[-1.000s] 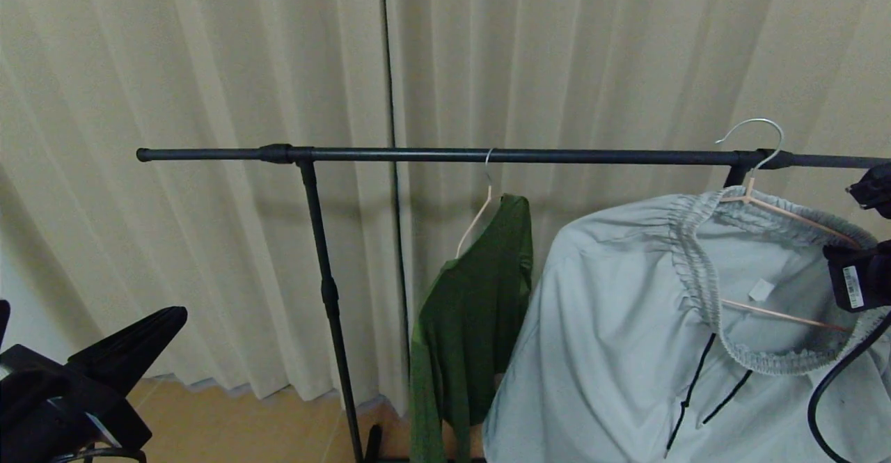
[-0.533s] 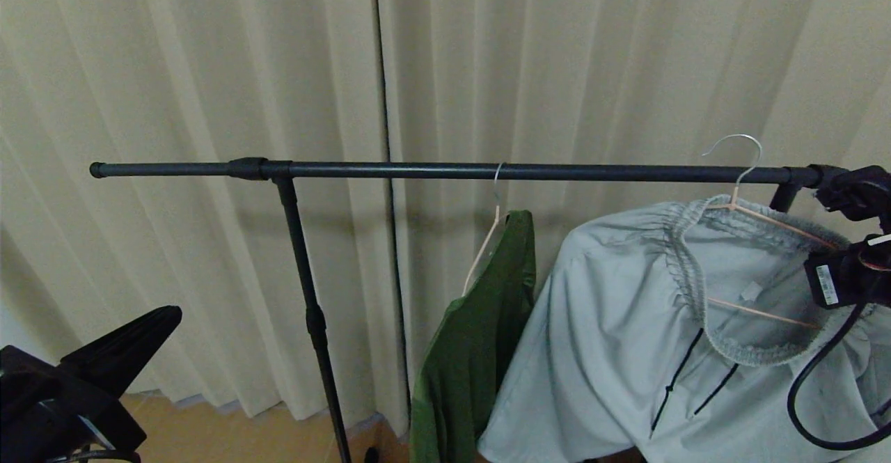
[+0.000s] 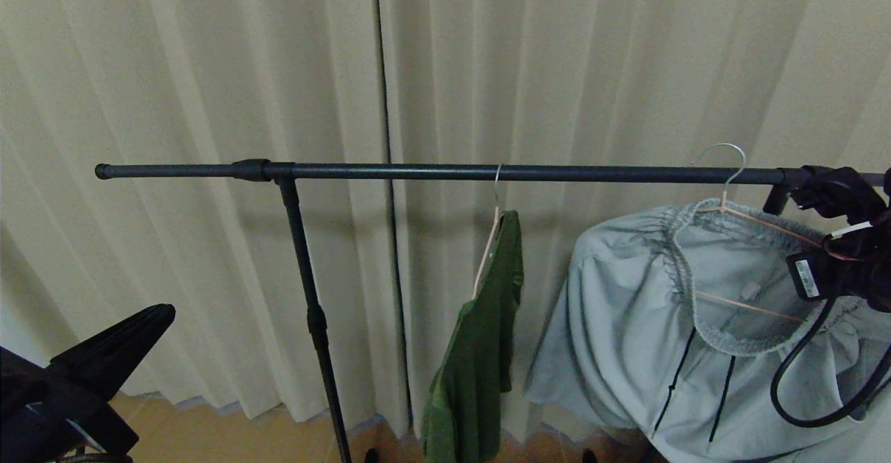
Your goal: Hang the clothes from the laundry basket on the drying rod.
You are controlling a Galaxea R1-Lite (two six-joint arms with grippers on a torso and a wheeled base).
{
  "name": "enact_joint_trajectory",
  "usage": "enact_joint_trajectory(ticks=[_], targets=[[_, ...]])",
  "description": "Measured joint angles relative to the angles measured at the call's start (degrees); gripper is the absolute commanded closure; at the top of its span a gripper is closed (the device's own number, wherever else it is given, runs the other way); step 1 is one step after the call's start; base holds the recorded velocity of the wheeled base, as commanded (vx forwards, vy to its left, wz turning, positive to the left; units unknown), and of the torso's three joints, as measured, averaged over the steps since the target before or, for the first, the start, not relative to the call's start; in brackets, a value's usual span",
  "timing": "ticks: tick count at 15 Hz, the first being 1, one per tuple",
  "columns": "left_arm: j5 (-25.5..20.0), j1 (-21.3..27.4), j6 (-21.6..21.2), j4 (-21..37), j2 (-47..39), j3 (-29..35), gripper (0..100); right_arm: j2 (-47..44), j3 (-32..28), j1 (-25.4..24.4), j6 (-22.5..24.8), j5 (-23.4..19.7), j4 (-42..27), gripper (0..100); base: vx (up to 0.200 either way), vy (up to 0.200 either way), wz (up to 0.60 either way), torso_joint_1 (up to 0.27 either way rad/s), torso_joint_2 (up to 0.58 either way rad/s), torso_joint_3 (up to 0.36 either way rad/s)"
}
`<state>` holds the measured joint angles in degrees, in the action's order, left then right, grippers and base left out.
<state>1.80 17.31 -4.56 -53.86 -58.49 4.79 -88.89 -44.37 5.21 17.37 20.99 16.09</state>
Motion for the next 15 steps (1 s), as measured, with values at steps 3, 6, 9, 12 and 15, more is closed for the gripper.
enact_joint_trajectory(ticks=[3,6,9,12,15], targets=[[0.0,0.0,0.0,0.0,0.0,0.0,100,-1.3,0.4,-2.3,0.0,0.6,-0.1,100,0.0,0.0,0.0,0.0,0.0,0.0],[0.0,0.0,0.0,0.1,0.0,0.0,100,-1.8,0.9,-3.1,0.0,0.6,0.0,100,0.0,0.0,0.0,0.0,0.0,0.0],[0.0,0.0,0.0,0.1,0.0,-0.1,100,-1.7,1.9,-4.2,-0.2,0.5,0.0,0,0.0,0.0,0.0,0.0,0.0,0.0],[0.1,-0.3,-0.1,0.1,0.3,-0.1,100,-0.2,4.9,-6.3,-2.8,0.0,0.5,0,0.0,0.0,0.0,0.0,0.0,0.0],[0.1,-2.0,-0.1,0.0,0.9,0.1,100,1.9,9.4,-9.3,-8.4,-2.9,6.5,0,0.0,0.0,0.0,0.0,0.0,0.0]])
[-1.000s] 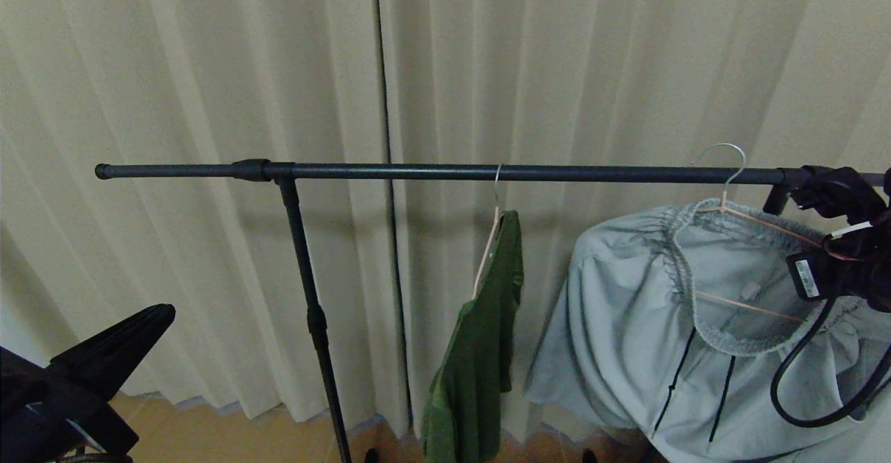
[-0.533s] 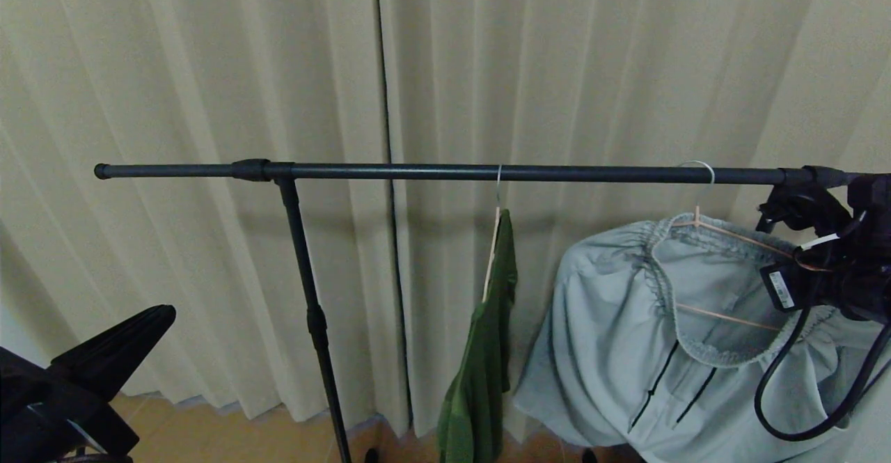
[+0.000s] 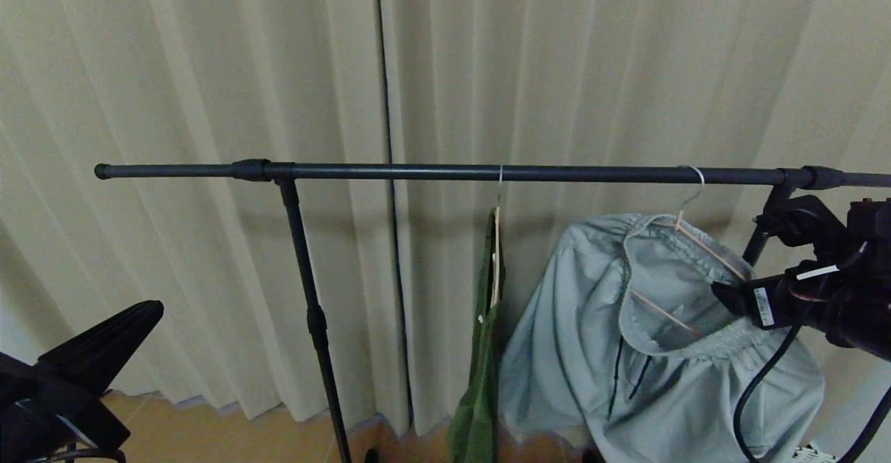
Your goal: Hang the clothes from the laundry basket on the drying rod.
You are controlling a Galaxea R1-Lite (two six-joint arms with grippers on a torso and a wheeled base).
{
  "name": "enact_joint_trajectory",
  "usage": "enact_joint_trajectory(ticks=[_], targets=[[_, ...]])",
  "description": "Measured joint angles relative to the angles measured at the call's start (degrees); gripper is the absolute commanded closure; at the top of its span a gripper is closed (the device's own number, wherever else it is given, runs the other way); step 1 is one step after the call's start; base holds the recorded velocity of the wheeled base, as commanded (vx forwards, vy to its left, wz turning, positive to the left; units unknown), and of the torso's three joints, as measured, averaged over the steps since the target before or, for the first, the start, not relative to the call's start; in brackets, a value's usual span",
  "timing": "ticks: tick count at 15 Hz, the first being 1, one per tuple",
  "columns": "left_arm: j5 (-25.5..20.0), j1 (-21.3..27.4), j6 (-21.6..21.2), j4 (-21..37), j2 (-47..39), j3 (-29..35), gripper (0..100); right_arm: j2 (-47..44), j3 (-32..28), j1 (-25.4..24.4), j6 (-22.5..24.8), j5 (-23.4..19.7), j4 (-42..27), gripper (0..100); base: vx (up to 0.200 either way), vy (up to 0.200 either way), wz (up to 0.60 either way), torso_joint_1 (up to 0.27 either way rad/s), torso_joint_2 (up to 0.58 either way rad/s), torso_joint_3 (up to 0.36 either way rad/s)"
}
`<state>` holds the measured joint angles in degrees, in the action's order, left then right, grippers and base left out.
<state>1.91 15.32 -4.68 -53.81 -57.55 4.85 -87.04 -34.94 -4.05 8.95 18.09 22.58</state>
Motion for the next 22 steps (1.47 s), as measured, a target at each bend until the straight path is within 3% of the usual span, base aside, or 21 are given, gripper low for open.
enact_joint_trajectory(ticks=[4,7,10,13,15,16,19,22], targets=[[0.1,-1.4,0.4,0.2,2.5,-3.2,100,2.5,8.8,-1.7,-1.0,-11.9,17.7,0,0.0,0.0,0.0,0.0,0.0,0.0],[0.5,-2.2,0.6,2.5,8.2,-4.5,100,5.1,16.2,-1.8,-1.2,-16.2,30.2,0,0.0,0.0,0.0,0.0,0.0,0.0],[1.5,-5.0,0.6,14.0,18.6,-4.7,100,10.8,23.3,-1.8,-1.3,-16.7,36.2,0,0.0,0.0,0.0,0.0,0.0,0.0],[1.8,-9.8,0.6,35.5,35.1,-4.3,100,20.8,28.5,-1.8,-1.1,-18.0,35.3,0,0.0,0.0,0.0,0.0,0.0,0.0],[1.9,-12.4,1.1,55.0,45.7,-1.9,100,28.6,30.8,-1.8,-1.0,-18.5,28.7,0,0.0,0.0,0.0,0.0,0.0,0.0],[1.7,-13.5,1.6,59.6,49.3,-0.5,100,32.9,31.3,-1.8,-1.0,-18.6,23.6,0,0.0,0.0,0.0,0.0,0.0,0.0],[0.8,-14.9,1.9,60.1,55.1,-0.8,100,49.4,31.8,-1.8,-1.0,-18.5,3.1,0,0.0,0.0,0.0,0.0,0.0,0.0],[-9.2,-15.1,0.3,59.3,56.8,-2.2,100,67.0,30.9,-0.5,-1.4,-17.8,-21.6,0,0.0,0.0,0.0,0.0,0.0,0.0]])
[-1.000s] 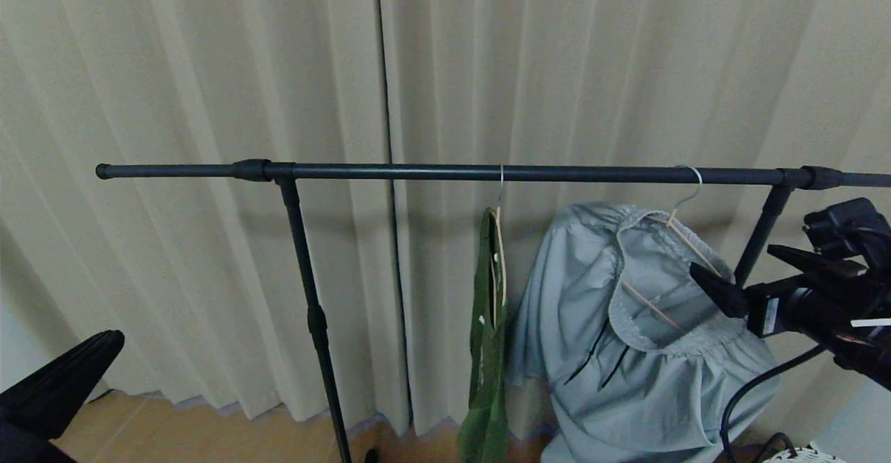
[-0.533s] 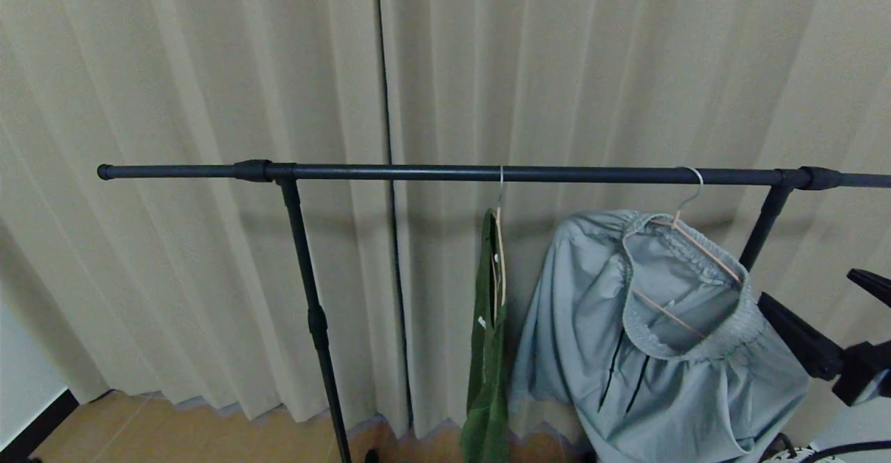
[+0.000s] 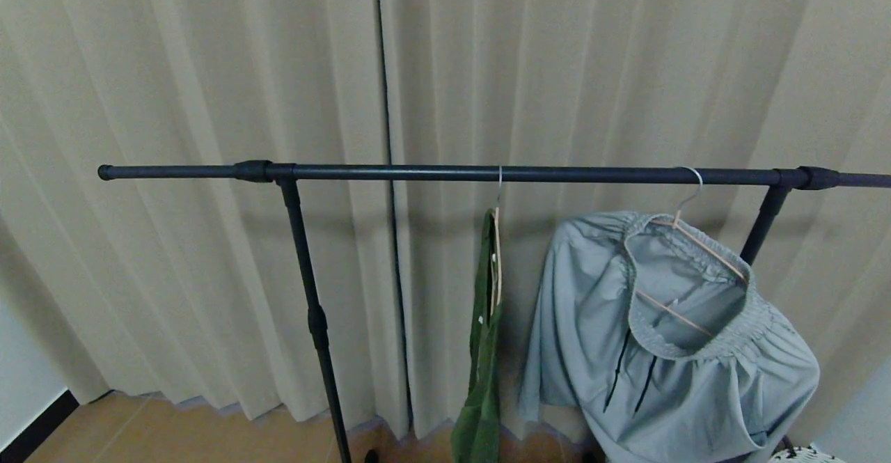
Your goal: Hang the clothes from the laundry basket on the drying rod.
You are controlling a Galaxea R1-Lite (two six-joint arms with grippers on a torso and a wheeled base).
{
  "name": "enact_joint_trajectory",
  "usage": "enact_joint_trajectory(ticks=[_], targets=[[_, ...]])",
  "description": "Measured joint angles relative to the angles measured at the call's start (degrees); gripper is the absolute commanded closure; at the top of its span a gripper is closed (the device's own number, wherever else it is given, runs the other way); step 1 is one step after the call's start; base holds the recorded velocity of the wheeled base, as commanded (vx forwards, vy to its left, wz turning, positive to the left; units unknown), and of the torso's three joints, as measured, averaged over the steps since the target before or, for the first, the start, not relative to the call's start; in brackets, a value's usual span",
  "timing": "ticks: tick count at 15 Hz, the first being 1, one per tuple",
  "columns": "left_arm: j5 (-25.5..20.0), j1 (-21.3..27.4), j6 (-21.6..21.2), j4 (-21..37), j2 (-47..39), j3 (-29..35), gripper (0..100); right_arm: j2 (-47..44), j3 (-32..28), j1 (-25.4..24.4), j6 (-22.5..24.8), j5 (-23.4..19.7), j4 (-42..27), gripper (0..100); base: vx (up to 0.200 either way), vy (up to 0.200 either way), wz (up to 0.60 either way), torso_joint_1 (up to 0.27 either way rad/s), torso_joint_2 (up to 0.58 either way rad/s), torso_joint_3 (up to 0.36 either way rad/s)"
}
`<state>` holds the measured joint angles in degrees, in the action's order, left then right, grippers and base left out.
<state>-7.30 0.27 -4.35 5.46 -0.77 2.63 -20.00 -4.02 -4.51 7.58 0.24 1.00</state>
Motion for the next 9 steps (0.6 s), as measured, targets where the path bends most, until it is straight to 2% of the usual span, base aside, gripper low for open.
enact_joint_trajectory(ticks=[1,3,6,8,9], targets=[[-1.6,0.0,-1.1,-0.1,0.3,-0.1,100,5.5,-0.9,1.5,-0.8,0.2,-8.6,0,0.0,0.0,0.0,0.0,0.0,0.0],[-1.8,0.0,-1.3,-0.1,0.5,-0.2,100,12.8,-2.6,4.1,-3.0,1.1,-14.2,0,0.0,0.0,0.0,0.0,0.0,0.0],[0.1,-0.1,-0.2,-0.3,0.6,-0.3,100,17.9,-2.2,4.8,-8.0,1.2,-12.8,0,0.0,0.0,0.0,0.0,0.0,0.0],[0.3,-0.1,-0.1,-0.4,0.6,-0.3,100,19.2,0.0,4.9,-12.0,1.1,-6.1,0,0.0,0.0,0.0,0.0,0.0,0.0],[0.4,-0.1,0.0,-0.4,0.6,-0.3,100,19.5,0.9,4.9,-12.5,1.2,-4.9,0,0.0,0.0,0.0,0.0,0.0,0.0]])
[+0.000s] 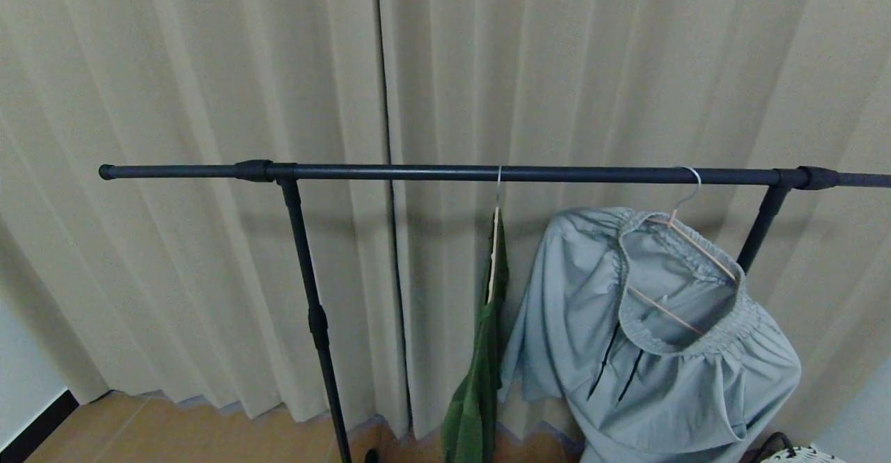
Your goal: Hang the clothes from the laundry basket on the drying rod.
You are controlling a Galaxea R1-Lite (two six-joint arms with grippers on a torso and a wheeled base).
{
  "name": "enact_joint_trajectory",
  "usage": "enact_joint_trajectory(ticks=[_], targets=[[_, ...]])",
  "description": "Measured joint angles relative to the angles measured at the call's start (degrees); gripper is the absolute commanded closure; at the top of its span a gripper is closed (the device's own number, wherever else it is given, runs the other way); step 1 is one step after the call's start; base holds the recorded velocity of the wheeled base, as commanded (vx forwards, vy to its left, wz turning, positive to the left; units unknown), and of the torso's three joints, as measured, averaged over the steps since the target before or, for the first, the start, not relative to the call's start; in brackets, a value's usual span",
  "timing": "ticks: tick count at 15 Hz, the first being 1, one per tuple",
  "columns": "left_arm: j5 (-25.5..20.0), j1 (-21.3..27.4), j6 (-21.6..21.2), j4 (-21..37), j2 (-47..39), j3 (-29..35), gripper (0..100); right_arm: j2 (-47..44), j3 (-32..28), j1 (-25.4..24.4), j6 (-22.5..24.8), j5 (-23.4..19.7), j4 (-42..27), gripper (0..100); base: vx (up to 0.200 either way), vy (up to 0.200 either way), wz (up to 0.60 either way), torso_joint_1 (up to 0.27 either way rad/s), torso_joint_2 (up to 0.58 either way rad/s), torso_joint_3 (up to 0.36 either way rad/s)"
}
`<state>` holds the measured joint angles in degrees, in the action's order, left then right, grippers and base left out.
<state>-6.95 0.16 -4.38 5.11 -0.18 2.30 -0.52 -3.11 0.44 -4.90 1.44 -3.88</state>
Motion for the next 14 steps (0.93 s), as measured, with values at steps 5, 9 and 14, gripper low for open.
enact_joint_trajectory(ticks=[5,9,14], targets=[[0.0,0.0,0.4,0.0,0.0,0.0,100,0.4,1.0,0.0,1.1,-1.2,0.2,0,0.0,0.0,0.0,0.0,0.0,0.0],[0.0,0.0,1.2,0.0,0.0,0.0,100,0.4,1.3,0.0,6.2,-4.3,0.2,0,0.0,0.0,0.0,0.0,0.0,0.0],[0.0,0.0,1.2,0.0,0.0,0.0,100,0.4,1.6,0.0,9.2,-12.6,0.3,0,0.0,0.0,0.0,0.0,0.0,0.0]])
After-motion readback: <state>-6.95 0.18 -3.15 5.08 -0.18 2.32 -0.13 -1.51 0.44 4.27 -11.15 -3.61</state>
